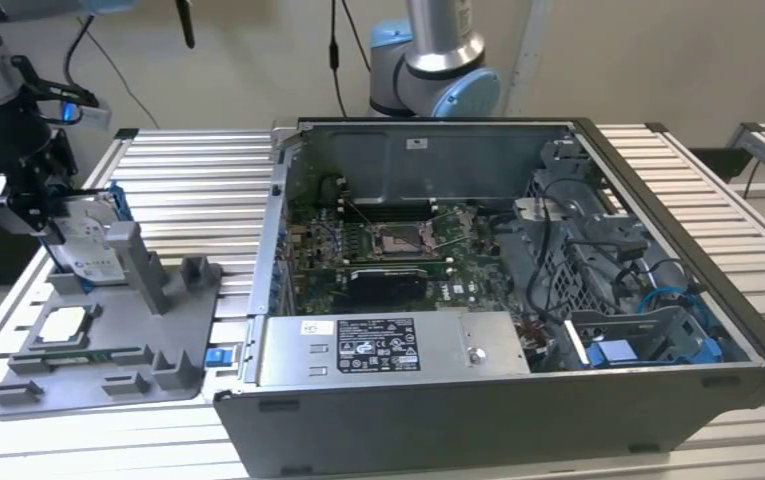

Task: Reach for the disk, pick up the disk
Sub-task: 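Pick up the disk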

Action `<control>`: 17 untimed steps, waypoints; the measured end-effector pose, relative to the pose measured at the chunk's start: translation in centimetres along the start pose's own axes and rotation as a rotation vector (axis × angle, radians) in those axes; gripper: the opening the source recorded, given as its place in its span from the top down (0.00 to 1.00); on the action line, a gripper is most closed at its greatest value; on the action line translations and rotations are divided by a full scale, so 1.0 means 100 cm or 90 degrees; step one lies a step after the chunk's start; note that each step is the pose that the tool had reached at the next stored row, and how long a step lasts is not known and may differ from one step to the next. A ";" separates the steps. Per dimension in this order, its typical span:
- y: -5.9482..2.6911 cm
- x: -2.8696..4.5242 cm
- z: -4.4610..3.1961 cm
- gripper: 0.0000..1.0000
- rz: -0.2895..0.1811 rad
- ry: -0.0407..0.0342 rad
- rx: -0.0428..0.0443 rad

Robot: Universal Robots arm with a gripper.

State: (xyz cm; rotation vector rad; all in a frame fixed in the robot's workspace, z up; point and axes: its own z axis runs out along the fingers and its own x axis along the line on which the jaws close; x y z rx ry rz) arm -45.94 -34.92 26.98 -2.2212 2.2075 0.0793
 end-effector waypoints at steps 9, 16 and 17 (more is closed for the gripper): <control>-0.0002 0.0003 0.0084 0.00 0.000 0.0001 -0.0002; -0.0003 0.0004 0.0115 0.00 0.000 0.0001 -0.0002; -0.0003 0.0004 0.0115 0.00 0.000 0.0001 -0.0001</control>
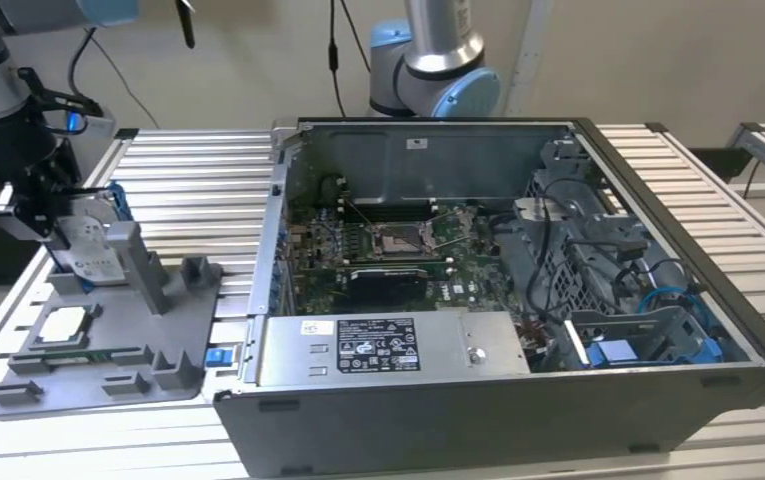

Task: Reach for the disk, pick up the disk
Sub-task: 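Pick up the disk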

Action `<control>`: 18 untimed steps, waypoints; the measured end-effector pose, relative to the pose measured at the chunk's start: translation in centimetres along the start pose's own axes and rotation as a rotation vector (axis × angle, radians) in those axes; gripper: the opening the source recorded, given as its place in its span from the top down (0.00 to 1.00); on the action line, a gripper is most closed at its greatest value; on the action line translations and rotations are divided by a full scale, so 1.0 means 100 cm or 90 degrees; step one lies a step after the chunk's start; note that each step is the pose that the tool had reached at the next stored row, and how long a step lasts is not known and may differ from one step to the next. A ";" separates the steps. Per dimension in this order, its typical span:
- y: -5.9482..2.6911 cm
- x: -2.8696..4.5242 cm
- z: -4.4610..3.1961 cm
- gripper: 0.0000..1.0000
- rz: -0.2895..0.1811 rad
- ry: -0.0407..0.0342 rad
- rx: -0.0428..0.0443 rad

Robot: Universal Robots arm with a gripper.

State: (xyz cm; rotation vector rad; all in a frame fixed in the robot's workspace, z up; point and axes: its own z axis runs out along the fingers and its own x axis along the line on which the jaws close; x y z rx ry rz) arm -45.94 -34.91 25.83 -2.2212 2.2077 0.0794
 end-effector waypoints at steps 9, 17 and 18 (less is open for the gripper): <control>0.0000 0.0000 0.0003 1.00 0.000 0.0000 0.0000; 0.0000 0.0002 0.0005 1.00 0.000 -0.0015 0.0000; 0.0000 0.0002 0.0005 1.00 0.000 -0.0016 0.0001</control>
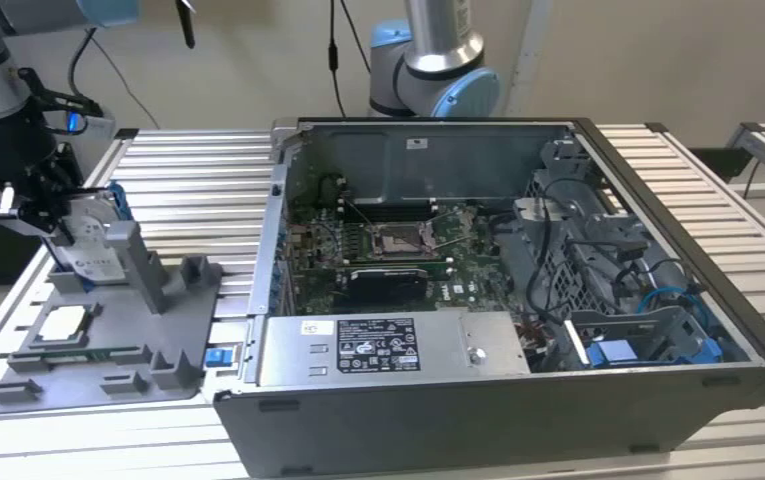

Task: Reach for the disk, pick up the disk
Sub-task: 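Pick up the disk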

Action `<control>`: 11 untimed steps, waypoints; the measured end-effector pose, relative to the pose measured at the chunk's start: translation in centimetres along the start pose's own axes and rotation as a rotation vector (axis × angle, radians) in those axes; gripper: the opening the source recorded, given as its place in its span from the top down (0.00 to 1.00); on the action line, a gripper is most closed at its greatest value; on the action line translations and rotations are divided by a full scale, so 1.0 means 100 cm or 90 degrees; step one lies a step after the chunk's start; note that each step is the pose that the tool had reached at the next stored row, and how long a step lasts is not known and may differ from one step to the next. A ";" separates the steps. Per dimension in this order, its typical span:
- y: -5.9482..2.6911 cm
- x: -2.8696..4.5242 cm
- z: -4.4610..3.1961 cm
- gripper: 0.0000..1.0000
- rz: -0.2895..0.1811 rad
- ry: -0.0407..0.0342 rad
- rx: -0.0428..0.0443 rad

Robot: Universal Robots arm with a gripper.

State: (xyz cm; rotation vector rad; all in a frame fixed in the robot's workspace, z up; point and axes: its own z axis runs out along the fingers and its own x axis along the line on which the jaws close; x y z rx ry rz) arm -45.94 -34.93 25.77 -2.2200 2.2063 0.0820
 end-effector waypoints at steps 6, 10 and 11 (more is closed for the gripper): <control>0.0000 0.0001 -0.0001 1.00 0.000 -0.0101 0.0002; 0.0000 0.0000 -0.0005 1.00 0.000 -0.0101 0.0006; 0.0000 0.0000 -0.0006 1.00 0.000 -0.0101 0.0005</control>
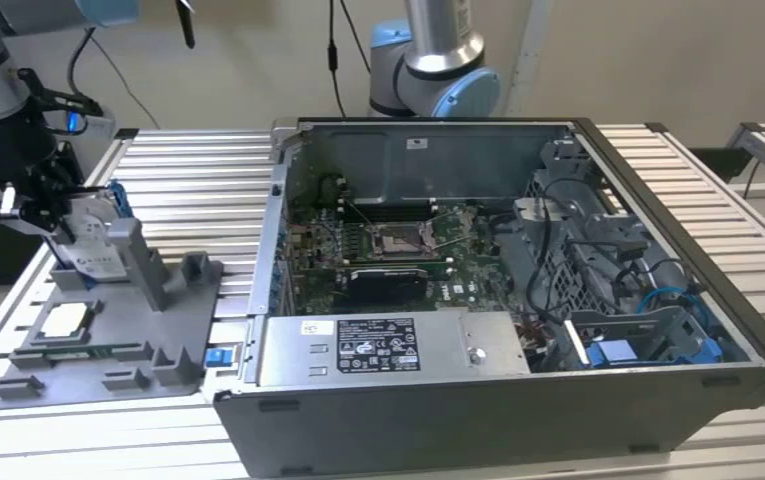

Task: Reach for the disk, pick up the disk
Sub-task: 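Pick up the disk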

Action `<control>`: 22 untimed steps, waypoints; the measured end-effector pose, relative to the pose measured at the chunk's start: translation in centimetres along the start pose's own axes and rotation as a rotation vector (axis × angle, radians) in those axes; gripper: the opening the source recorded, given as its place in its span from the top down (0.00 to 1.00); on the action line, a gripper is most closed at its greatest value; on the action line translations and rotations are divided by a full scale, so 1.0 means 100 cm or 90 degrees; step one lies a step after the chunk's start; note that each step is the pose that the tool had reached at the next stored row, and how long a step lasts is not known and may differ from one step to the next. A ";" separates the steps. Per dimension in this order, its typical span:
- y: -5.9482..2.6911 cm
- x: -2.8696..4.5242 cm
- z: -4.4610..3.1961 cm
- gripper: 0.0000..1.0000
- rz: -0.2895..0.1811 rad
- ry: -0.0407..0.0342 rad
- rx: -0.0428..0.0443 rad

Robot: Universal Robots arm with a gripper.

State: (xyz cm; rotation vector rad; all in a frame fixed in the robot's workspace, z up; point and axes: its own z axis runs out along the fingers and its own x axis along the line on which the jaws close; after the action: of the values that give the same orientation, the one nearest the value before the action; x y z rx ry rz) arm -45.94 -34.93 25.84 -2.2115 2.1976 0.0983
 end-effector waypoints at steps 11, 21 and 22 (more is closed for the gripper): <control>0.0000 0.0000 -0.0003 1.00 0.000 0.0002 -0.0003; 0.0000 0.0000 -0.0007 1.00 0.000 0.0002 -0.0003; 0.0000 0.0000 -0.0008 1.00 0.000 0.0002 -0.0003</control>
State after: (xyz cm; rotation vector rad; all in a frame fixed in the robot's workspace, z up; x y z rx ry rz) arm -45.94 -34.93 25.92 -2.2119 2.1978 0.0985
